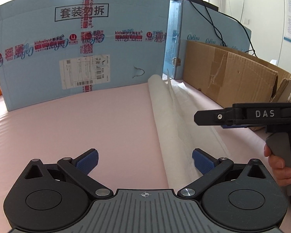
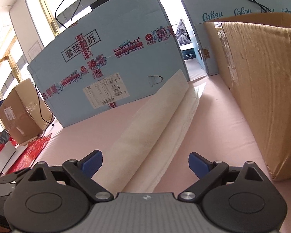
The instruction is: Fold shopping bag
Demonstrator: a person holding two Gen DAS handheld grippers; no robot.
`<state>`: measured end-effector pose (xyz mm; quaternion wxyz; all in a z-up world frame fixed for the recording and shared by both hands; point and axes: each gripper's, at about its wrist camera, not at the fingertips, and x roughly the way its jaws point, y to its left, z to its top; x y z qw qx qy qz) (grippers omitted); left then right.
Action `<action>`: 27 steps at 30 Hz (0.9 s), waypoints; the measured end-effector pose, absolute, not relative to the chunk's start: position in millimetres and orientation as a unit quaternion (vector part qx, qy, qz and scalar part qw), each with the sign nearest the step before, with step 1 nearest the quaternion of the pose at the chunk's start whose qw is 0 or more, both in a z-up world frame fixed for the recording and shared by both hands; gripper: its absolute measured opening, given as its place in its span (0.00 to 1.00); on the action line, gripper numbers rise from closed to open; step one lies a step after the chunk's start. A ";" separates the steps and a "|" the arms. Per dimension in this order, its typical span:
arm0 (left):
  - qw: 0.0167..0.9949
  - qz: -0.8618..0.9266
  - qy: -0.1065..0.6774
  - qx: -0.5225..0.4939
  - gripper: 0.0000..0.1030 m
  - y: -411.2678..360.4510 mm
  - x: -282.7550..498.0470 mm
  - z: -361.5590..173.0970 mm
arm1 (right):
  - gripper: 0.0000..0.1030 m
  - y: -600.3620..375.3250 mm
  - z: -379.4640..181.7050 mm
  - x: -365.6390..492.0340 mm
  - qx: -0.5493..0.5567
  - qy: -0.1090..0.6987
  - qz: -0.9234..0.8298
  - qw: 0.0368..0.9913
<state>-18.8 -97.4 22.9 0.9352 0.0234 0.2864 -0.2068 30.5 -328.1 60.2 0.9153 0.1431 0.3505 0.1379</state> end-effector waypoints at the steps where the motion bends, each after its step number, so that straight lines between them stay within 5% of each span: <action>1: 0.934 -0.216 0.285 0.019 1.00 -98.5 -19.9 23.6 | 0.86 -331.2 57.1 30.9 0.158 0.358 0.143 0.909; 4: 0.930 -0.247 0.271 0.024 1.00 -107.6 -27.5 25.0 | 0.79 -336.1 52.7 29.5 0.178 0.363 0.150 0.902; 13: 0.931 -0.262 0.203 0.152 0.64 -149.9 -57.9 34.0 | 0.75 -329.4 50.5 23.4 0.149 0.356 0.151 0.910; 18: 0.909 -0.287 0.239 0.182 0.20 -167.1 -54.1 21.0 | 0.75 -330.2 49.8 22.8 0.151 0.355 0.154 0.910; 21: 0.907 -0.287 0.257 0.168 0.03 -163.3 -46.5 15.9 | 0.75 -330.9 49.1 22.3 0.152 0.354 0.157 0.909; 27: 0.933 -0.241 0.238 0.122 0.00 -137.6 -39.9 27.7 | 0.76 -327.8 49.7 21.3 0.150 0.363 0.182 0.901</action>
